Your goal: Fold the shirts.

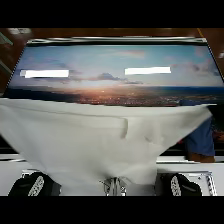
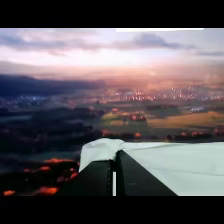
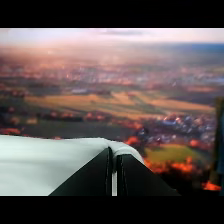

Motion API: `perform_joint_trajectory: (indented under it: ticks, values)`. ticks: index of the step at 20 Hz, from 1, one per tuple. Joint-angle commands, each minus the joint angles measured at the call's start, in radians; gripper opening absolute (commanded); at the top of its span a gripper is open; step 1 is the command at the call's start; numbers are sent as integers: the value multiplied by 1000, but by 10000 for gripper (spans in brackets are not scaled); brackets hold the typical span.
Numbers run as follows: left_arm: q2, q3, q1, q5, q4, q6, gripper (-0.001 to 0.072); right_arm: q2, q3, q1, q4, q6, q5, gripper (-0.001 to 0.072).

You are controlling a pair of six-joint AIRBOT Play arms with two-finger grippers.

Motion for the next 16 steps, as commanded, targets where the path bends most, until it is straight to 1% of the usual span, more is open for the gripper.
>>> perform_joint_trajectory:
  ticks: [1,2,4,5,7,8,11,14,16]
  values:
    - [-167,-145,0,106,19,25,45,-163,-198,89,25,-20,-215,68]
    - [-227,-158,0,150,19,25,46,-229,-209,150,1,-21,-310,68]
    - [-351,-160,0,248,-3,25,47,-373,-208,270,-68,-19,-543,69]
    - [-407,-160,0,307,-23,25,47,-436,-208,308,-79,-15,-668,69]
    - [-501,-160,-2,422,-69,25,46,-560,-208,356,-57,45,-908,69]
    - [-541,-160,-3,474,-85,26,47,-610,-208,372,-42,63,-992,69]
    - [-653,-160,-30,638,-94,25,47,-749,-208,415,-25,80,-1141,69]
    - [-756,-160,-69,793,-93,25,47,-861,-208,449,-26,78,-1238,69]
    - [-827,-160,-84,874,-93,25,46,-916,-208,462,-26,78,-1276,70]
